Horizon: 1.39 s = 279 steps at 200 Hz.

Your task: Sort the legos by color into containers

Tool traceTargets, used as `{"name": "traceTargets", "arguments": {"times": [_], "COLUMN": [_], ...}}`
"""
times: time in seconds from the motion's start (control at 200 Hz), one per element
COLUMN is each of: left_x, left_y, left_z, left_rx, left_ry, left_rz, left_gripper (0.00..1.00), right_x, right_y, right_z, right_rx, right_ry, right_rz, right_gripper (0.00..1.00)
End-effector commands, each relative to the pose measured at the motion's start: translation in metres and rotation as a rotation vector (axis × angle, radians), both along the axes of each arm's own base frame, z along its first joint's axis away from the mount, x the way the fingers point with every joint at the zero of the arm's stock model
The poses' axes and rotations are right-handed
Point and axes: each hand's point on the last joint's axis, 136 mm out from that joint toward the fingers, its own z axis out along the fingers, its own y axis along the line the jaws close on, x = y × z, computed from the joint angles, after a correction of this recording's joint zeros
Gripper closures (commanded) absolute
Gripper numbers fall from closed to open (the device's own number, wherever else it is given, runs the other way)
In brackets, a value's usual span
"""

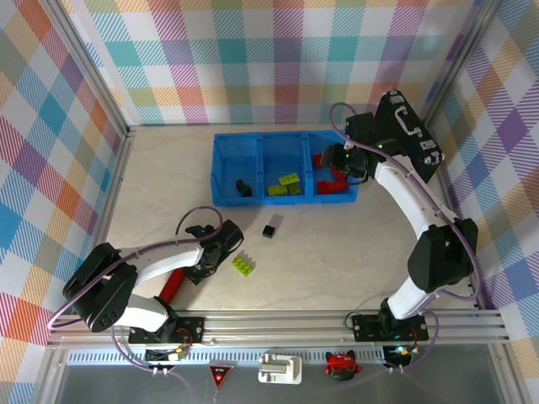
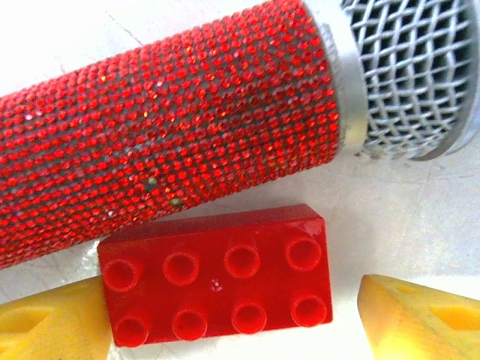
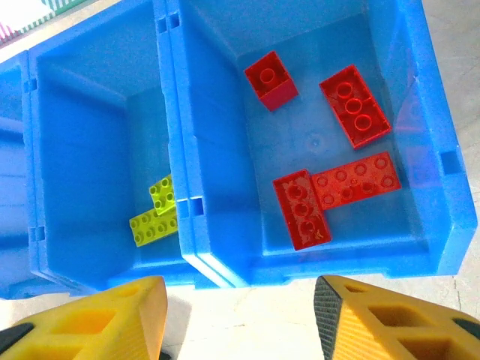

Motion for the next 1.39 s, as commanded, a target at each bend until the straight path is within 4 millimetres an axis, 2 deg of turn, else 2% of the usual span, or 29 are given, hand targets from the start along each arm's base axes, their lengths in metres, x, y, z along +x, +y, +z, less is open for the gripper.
{"name": "traceTargets", "arguments": {"times": [0.0,0.285,0.48,0.72,0.8,0.94,1.16,1.39], "left_x": [0.003,0.002,0.005,0.029,0.040,0.059,0.087,0.112], "left_y": [0.007,0.012,0.004,-0.017,-0.027,-0.057,-0.122,-0.178], "left_z": [-0.001,0.005,0.009,0.047,0.058,0.072,0.104,0.124], "left_rx": [0.023,0.026,0.002,-0.021,-0.029,-0.096,-0.265,-0.527], "left_ry": [0.000,-0.024,-0.022,-0.068,-0.091,-0.140,-0.199,-0.231], "left_rz": [0.010,0.017,-0.012,-0.152,-0.227,-0.382,-0.619,-0.598], "left_gripper": [0.20,0.34,0.36,0.37,0.38,0.37,0.39,0.40], "right_x": [-0.008,-0.013,-0.012,-0.014,-0.016,-0.027,-0.050,-0.077], "right_y": [0.003,0.002,0.001,0.002,0.007,0.025,0.051,0.064], "right_z": [0.012,0.009,0.014,0.023,0.024,0.029,0.033,0.029], "right_rx": [0.032,0.034,0.032,0.032,0.049,0.109,0.220,0.323], "right_ry": [-0.022,-0.017,-0.029,-0.041,-0.038,-0.039,-0.083,-0.135], "right_rz": [0.002,-0.003,-0.003,0.009,0.045,0.165,0.357,0.357], "right_gripper": [0.44,0.44,0.44,0.44,0.44,0.43,0.41,0.41]}}
